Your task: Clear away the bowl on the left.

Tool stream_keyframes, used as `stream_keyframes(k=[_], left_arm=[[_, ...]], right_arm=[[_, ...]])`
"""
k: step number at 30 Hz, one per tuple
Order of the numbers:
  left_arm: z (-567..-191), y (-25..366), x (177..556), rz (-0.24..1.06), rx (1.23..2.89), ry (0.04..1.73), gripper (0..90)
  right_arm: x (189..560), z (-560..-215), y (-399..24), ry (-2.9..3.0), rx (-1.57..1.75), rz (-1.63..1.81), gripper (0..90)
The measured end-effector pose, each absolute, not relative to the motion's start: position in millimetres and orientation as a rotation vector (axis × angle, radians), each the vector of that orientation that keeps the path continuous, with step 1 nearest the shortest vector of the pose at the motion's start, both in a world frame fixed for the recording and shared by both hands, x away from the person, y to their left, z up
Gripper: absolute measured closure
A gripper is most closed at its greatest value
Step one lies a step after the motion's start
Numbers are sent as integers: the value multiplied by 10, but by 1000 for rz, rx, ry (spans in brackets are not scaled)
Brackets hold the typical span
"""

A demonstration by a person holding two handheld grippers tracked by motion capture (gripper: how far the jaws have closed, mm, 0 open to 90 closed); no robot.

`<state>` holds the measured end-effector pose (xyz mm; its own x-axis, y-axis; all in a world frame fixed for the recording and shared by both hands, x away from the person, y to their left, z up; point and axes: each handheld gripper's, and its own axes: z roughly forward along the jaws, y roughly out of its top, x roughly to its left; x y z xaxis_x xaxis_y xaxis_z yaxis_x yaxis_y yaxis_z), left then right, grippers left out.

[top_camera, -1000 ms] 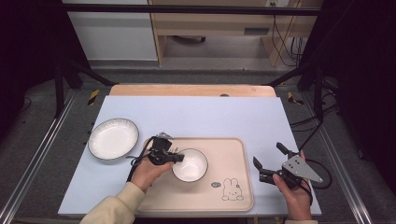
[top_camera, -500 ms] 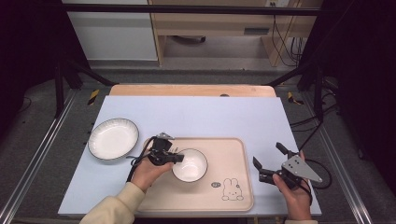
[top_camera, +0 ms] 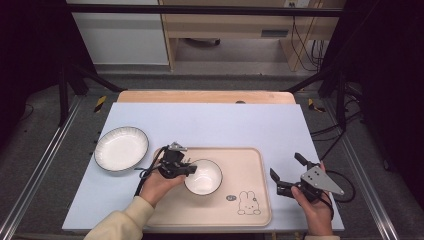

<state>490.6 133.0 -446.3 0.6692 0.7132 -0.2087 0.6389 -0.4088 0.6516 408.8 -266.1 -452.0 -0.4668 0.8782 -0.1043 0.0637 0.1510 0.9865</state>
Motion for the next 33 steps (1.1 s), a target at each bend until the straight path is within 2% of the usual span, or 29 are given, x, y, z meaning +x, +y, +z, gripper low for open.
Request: stream_keyframes(k=[7, 18, 25, 33], left_arm=[[-4442, 1356, 4893, 163, 2146, 1018, 706], [-4416, 1374, 4868, 203, 2115, 998, 564], [-4399, 1371, 4857, 229, 2120, 966, 469], [-4374, 1373, 4819, 252, 2113, 927, 318]], right_arm=[[4088, -4521, -2660, 1692, 913, 1396, 33], [4090, -4525, -2656, 1696, 911, 1397, 33], [4090, -4526, -2653, 1698, 911, 1394, 33], [4089, -4527, -2649, 1702, 912, 1392, 33]])
